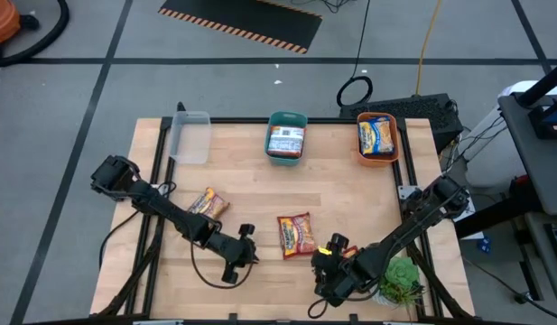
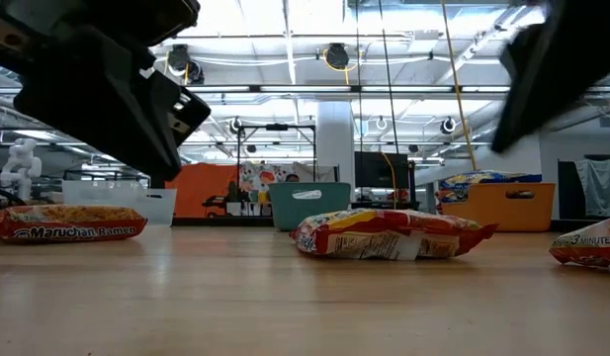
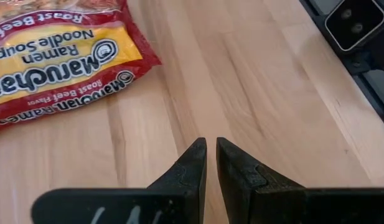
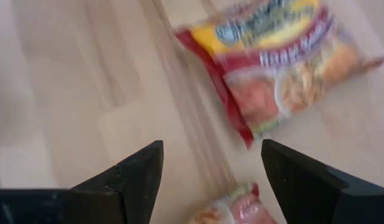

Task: Sort Maruchan noodles
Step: Put the middle red noodle pack into the transparent bin

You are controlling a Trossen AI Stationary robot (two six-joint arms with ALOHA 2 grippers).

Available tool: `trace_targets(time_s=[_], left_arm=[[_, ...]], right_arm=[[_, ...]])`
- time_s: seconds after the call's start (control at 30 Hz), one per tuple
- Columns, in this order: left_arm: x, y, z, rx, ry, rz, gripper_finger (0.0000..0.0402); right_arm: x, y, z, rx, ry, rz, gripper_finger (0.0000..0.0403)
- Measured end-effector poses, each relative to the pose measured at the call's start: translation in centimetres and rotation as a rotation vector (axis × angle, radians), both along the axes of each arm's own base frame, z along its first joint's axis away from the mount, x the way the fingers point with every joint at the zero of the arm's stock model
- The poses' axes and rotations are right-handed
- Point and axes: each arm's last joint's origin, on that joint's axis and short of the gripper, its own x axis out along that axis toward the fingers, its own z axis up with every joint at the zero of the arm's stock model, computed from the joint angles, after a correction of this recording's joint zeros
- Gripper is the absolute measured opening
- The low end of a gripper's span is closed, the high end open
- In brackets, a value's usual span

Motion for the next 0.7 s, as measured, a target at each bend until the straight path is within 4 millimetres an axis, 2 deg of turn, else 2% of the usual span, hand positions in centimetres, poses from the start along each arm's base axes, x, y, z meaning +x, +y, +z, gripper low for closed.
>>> trace_targets(time_s=[0.33, 0.7], left_arm=[[-0.4, -0.9, 0.1, -0.032, 0.004, 0.009, 0.0042], [-0.4, -1.0, 0.1, -0.02, -0.012, -0.012, 0.0042]], right_arm=[[-1.5, -1.6, -5.4, 0.04, -0.042, -0.051, 0.0261], [-1.7, -3.8, -7.8, 0.092, -0.112, -0.13, 0.0247]])
